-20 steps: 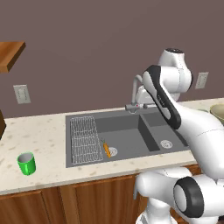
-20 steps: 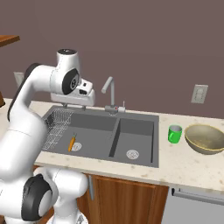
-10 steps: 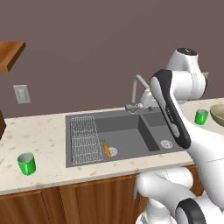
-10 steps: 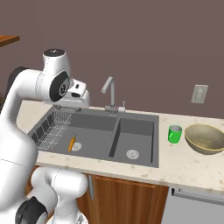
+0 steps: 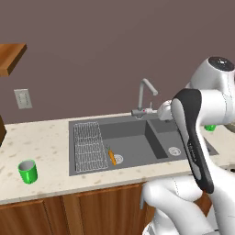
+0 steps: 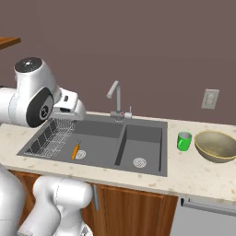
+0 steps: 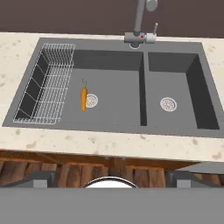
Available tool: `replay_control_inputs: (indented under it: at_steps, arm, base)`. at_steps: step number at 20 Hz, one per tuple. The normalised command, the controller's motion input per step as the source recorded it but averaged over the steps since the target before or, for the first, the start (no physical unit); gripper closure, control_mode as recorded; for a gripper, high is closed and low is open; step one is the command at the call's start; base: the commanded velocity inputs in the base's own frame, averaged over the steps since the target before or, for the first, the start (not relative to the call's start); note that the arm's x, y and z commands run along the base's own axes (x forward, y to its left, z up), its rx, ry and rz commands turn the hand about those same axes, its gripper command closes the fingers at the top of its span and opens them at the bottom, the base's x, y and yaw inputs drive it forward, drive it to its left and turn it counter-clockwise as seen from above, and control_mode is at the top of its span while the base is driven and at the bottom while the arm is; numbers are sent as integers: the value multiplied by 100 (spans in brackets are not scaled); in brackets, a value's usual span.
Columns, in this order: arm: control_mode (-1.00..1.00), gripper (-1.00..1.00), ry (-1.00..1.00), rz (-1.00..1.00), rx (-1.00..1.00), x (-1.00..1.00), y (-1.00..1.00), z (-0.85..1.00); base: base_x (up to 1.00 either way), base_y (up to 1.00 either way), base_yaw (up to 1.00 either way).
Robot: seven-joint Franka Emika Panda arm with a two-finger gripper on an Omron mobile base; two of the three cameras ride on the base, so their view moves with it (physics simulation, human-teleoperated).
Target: Clear the mugs and bowl far away from the sink.
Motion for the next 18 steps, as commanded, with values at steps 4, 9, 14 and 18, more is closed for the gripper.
replay_control_inputs:
  at_steps: [4,9,14,18]
  arm:
    - [-100,-100,-4,-2,-1,-35,0,15]
    - [-100,-100,-3,0,-1,-30,8,24]
    - [-100,-100,0,0,0,-37,0,30]
    - [100,-100,0,0,0,-10,4,16]
  base:
    - [0,0,0]
    - [0,0,0]
    - [0,0,0]
    - [-3,50,0]
